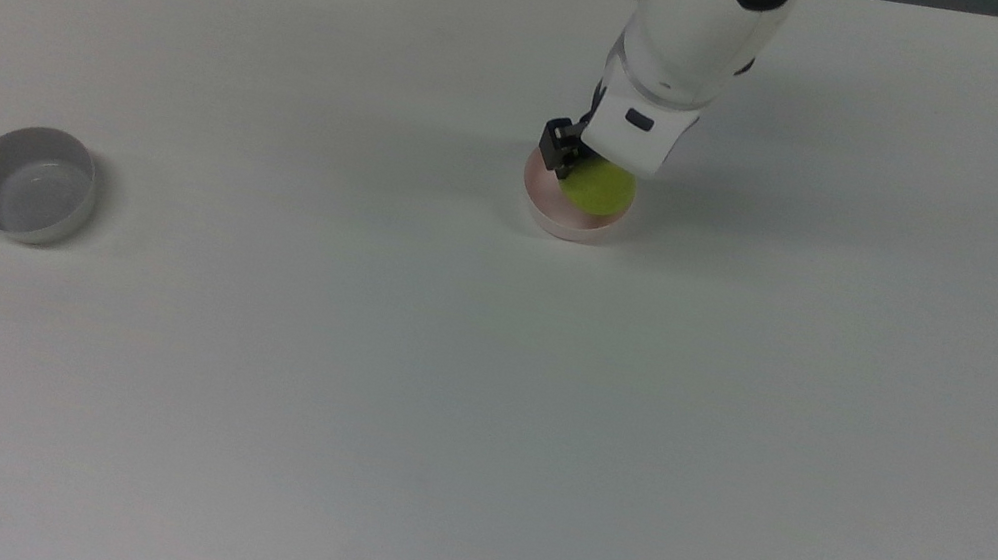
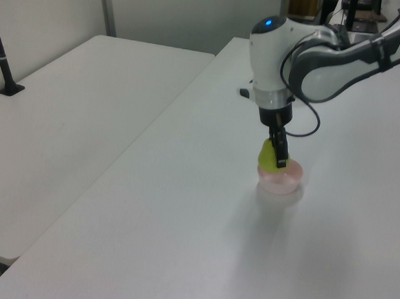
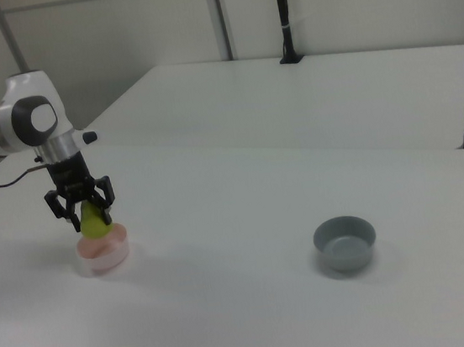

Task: Place the pear in the bowl
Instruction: 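Carry the pear over the pink bowl and lower it inside, then open the gripper to release the pear into the pink bowl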

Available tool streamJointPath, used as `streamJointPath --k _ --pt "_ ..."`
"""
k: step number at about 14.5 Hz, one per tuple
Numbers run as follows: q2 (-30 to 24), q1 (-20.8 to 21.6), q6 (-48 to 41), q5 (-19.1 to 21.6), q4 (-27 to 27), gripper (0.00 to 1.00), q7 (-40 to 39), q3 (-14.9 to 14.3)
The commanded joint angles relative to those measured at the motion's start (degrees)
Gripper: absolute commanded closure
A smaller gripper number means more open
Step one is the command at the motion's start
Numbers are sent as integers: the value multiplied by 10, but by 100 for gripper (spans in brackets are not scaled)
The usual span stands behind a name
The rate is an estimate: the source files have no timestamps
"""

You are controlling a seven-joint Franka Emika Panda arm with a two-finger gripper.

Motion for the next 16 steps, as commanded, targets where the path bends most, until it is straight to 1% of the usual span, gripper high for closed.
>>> streamJointPath --k 1,2,3,5,6,7,9,11,13,15,16 --pt "31 13 26 -1 -4 82 17 -7" --pt "34 15 33 -1 -11 82 17 -7" --pt "34 16 42 -8 -23 79 17 -7" --pt "31 14 42 -9 -25 64 17 -7" --pt "25 9 38 -9 -25 31 17 -7" --pt "18 8 37 -9 -25 1 21 -12" --pt "-4 7 29 -9 -22 0 36 -14" --pt "-39 5 4 -9 -16 0 38 -15" --pt "-56 -3 -40 -9 15 0 55 -15" --pt "-84 -47 -56 -9 34 0 88 5" --pt "-97 -59 -62 -10 40 0 98 10"
